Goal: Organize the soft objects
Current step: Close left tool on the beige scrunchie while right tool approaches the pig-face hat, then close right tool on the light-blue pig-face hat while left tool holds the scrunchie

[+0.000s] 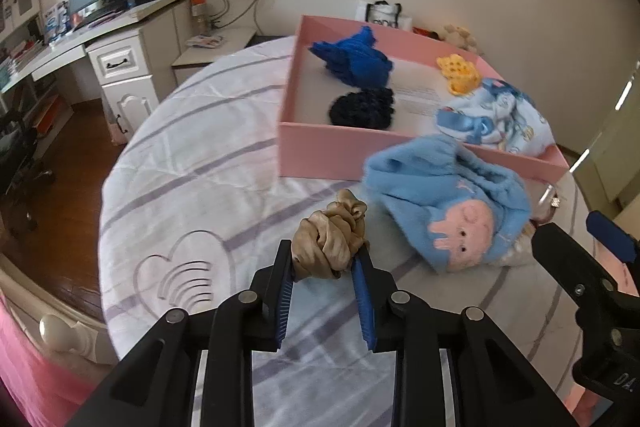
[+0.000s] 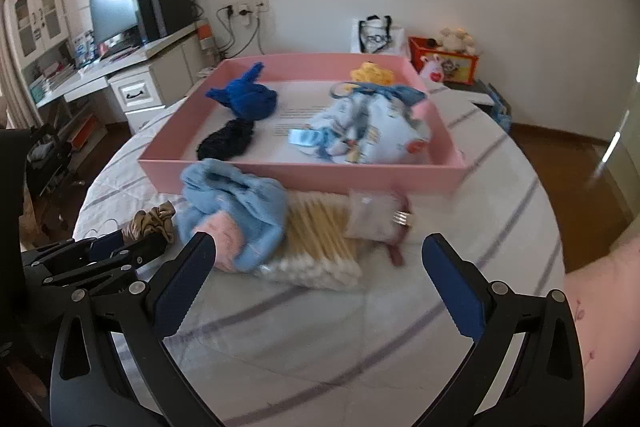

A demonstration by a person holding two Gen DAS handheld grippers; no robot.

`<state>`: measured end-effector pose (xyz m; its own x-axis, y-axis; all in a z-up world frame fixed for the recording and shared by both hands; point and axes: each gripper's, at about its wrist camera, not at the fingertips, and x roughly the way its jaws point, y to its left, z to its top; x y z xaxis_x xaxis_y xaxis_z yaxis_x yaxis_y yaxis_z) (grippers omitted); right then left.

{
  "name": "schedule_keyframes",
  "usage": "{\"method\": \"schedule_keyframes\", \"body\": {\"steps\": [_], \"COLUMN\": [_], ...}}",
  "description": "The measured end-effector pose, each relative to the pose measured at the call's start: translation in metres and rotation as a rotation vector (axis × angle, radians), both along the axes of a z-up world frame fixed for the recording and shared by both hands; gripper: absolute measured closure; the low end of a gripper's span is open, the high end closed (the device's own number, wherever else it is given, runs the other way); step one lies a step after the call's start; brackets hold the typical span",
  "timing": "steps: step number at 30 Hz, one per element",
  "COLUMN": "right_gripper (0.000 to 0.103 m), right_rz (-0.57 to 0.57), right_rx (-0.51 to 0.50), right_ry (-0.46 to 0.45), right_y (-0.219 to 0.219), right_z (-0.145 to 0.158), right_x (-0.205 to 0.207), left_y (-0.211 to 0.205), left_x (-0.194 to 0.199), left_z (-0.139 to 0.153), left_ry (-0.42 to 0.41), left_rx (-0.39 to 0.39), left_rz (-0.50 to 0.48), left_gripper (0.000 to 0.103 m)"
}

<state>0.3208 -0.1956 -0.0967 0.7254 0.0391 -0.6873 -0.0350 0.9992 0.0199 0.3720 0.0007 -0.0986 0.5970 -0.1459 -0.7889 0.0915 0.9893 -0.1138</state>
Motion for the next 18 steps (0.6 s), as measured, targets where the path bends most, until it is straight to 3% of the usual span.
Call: {"method": "schedule_keyframes", "body": {"steps": [12, 15, 18], "right_gripper": [0.0, 0.006, 0.017], "right_rz": [0.09, 0.104, 0.113], "right_rx": [-0.031, -0.049, -0.052], "right_ry": [0.031, 0.052, 0.075], "right_y": [0.044, 0.053, 0.059], "right_z": [-0.016, -0.024, -0.032], "right_x": [0.025, 0.033, 0.04], "left_y": [0.03, 0.036, 0.04], "left_x": [-0.014, -0.014, -0.013], "left_z": [0.006, 0.005, 0.003], "left_ry": [-0.009, -0.004, 0.002], "left_rx": [0.008, 0.004, 0.0], "left_rz": [0.067, 0.079, 0.086], "left_gripper": [0.078, 0.078, 0.077]}}
